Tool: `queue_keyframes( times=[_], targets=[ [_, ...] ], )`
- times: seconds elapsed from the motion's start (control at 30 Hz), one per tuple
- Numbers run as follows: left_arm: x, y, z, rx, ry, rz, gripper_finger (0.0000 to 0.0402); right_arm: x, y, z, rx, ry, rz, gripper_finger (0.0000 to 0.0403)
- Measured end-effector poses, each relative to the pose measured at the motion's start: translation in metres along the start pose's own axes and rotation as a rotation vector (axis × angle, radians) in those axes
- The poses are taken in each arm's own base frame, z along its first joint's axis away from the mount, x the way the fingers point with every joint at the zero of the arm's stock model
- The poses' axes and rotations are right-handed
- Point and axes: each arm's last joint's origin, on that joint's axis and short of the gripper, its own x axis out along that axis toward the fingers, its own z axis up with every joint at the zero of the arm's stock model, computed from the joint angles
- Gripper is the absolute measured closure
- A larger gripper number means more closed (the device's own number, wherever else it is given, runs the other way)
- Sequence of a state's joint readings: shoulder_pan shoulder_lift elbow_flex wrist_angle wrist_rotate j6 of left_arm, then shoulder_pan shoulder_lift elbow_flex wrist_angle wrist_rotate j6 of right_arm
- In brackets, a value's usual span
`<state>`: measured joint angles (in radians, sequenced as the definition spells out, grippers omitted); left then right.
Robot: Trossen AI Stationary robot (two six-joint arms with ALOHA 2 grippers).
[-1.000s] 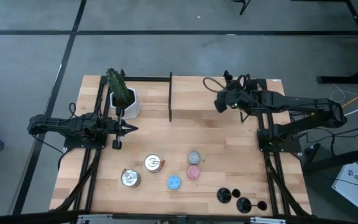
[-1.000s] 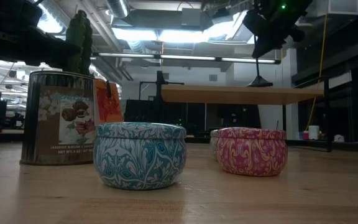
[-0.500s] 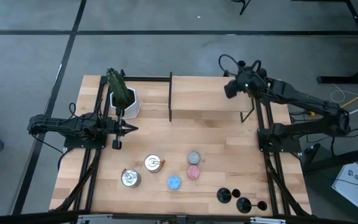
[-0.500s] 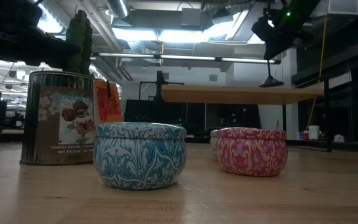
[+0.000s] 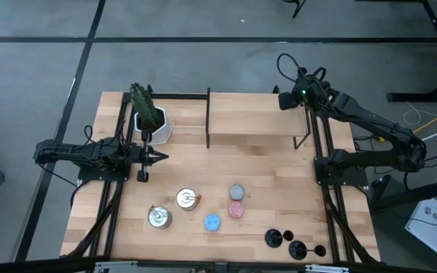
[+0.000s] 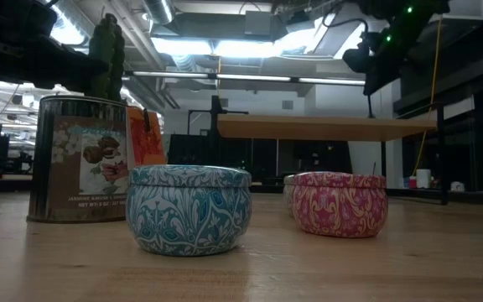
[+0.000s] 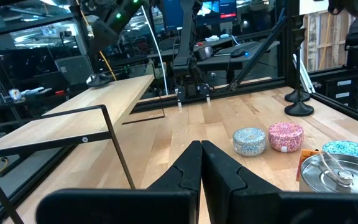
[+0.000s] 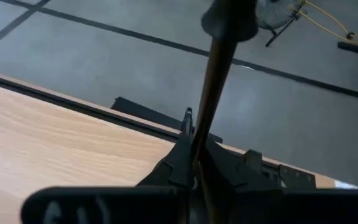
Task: Pick & Place candle stick holders
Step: Put the right black candle holder on the shelf
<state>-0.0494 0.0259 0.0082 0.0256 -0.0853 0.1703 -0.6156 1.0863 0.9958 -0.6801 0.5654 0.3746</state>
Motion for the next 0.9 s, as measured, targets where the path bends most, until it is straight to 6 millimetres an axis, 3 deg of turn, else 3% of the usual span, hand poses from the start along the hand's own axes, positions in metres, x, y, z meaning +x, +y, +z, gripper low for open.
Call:
queue_keyframes(
  times=[0.17,0.9],
  targets=[
    [0.0,0.0,0.0001,0.0,0.0,0.0,0.0398,0.0095,-0.0022,-0.0026,0.035,-0.004,0.036,0.0378],
    [0.0,0.0,0.0,0.0,0.0,0.0,0.0398,0.012,-0.0048,-0.0012,0.039,-0.006,0.039,0.0378]
  ],
)
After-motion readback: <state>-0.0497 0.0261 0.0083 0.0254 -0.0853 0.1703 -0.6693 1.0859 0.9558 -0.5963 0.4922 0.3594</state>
